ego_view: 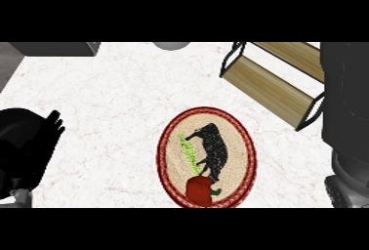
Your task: Pick the squash from the placemat and place it in the tiered shelf
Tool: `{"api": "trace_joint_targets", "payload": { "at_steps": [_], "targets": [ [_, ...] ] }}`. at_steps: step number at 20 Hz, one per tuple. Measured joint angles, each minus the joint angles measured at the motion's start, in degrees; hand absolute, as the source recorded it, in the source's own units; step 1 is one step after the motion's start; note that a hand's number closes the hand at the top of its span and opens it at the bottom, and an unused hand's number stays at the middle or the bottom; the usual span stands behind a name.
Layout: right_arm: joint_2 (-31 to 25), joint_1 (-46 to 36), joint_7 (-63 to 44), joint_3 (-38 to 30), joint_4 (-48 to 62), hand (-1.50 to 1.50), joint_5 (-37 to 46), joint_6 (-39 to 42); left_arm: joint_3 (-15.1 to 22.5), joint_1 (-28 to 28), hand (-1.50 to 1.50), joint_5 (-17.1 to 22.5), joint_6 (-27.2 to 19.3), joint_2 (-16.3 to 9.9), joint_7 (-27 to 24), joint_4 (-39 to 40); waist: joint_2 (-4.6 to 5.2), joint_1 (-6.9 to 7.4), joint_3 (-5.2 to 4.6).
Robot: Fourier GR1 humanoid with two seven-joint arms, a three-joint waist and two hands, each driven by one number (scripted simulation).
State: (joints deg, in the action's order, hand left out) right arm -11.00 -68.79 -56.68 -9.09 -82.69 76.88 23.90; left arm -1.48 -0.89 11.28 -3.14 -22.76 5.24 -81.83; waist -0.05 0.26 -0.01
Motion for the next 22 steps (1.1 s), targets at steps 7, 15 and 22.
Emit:
{"api": "trace_joint_targets", "payload": {
  "at_steps": [7,15,22],
  "targets": [
    [-2.89,2.39,2.61,-5.38,5.82,1.5,-0.81,-6.01,-1.02,-0.19,0.0,-0.43,1.1,0.23,-0.74,0.57,0.12,0.21,0.01],
    [-4.9,6.33,2.3,-9.39,10.91,-1.5,-1.33,-13.82,-2.2,-0.03,0.0,-0.78,2.52,0.54,-1.57,1.89,0.14,0.16,0.0],
    [-6.85,7.93,4.92,-8.62,15.04,-1.5,-2.72,-16.8,-3.35,-0.46,0.0,-1.22,3.89,0.54,-1.2,1.11,0.1,0.22,0.01]
  ]
}}
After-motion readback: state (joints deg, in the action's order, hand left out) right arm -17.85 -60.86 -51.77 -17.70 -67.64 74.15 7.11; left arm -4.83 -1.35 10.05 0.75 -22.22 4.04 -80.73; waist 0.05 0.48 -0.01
